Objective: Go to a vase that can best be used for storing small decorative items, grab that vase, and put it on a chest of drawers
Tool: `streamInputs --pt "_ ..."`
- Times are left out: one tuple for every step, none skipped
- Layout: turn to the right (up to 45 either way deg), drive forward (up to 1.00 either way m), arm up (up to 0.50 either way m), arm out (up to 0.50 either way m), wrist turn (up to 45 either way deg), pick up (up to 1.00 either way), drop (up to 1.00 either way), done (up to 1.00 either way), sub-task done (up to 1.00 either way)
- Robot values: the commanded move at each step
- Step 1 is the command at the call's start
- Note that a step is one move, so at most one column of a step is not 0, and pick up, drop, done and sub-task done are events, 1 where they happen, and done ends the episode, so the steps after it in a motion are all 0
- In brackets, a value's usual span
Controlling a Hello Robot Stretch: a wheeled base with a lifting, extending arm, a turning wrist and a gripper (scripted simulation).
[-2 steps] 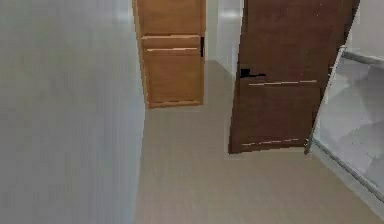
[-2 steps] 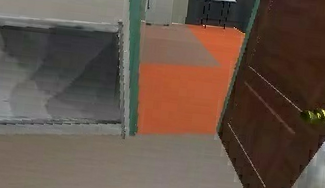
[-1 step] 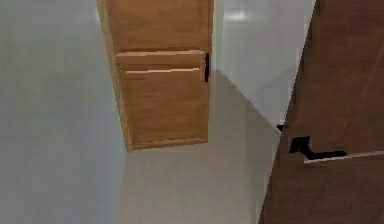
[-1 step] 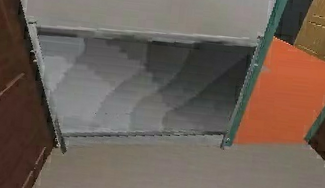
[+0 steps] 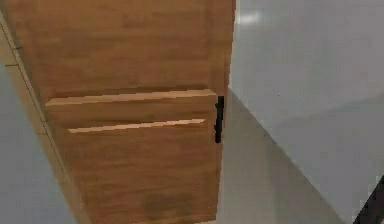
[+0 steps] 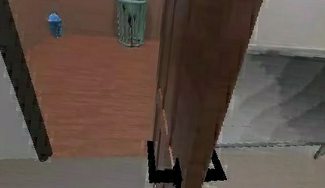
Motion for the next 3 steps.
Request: streamInputs --pt "33.0 0.00 0.00 0.00 0.0 0.00 0.00 0.00 0.00" --pt "0.0 0.25 0.00 0.00 0.0 0.00 0.00 0.00 0.00" --pt "42.0 0.00 0.00 0.00 0.0 0.00 0.00 0.00 0.00"
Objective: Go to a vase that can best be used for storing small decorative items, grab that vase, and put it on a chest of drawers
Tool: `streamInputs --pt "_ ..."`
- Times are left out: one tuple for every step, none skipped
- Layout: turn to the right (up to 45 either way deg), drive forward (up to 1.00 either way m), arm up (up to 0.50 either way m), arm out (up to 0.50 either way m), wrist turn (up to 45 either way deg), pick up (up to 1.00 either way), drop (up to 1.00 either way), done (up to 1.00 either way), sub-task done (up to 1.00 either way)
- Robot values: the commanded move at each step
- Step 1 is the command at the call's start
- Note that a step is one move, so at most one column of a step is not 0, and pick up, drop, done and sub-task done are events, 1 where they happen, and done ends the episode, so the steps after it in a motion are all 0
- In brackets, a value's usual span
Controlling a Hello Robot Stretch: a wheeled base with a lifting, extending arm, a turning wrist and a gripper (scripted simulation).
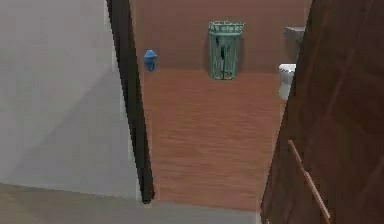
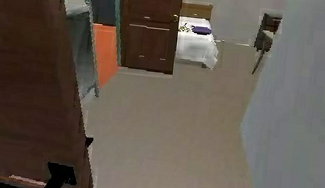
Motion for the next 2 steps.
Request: streamInputs --pt "0.0 1.00 0.00 0.00 0.0 0.00 0.00 0.00 0.00" --pt "3.0 0.00 0.00 0.00 0.0 0.00 0.00 0.00 0.00"
